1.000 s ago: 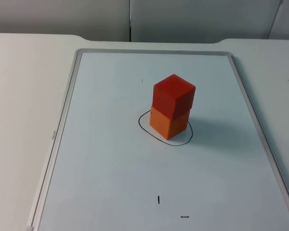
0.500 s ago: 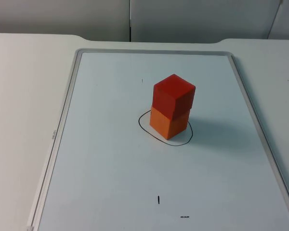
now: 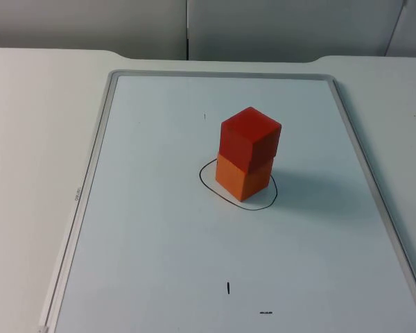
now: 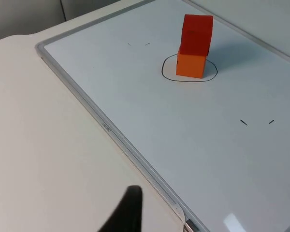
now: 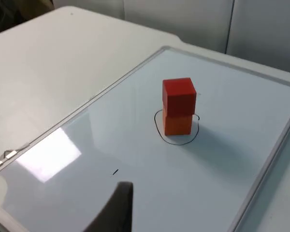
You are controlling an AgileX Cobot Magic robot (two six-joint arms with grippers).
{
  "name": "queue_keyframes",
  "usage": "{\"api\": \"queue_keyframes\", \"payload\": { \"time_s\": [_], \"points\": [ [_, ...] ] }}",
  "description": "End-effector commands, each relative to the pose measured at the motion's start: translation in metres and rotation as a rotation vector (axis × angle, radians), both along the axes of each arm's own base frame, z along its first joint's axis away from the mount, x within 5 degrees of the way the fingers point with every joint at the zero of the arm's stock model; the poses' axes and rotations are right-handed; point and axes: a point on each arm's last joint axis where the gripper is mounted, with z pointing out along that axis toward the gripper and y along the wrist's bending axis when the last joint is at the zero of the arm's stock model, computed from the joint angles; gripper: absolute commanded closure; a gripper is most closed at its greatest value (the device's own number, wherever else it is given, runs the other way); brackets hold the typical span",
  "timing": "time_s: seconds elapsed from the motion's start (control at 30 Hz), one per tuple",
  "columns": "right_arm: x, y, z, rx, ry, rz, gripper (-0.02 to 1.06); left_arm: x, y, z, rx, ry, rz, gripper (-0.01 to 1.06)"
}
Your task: Pick up one cube with the left hand and another cube with the right hand. First place the cube in the right hand at the target position, then stack the cube in the left hand on top.
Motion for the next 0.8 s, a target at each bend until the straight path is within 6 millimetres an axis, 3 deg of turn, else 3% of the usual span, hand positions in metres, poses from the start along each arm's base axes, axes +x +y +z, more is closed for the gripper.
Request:
{"api": "queue_keyframes", "payload": {
  "time_s": [0.0,0.77],
  "points": [
    [0.0,0.0,-0.002,0.006,0.009,-0.006,0.04,0.001,0.001,0.0,-0.016,-0.005,0.026,0.0],
    [0.0,0.0,-0.015,-0.038,0.098,-0.013,0.04,0.001,0.001,0.0,-0.017,-0.004,0.027,0.0]
  ]
}}
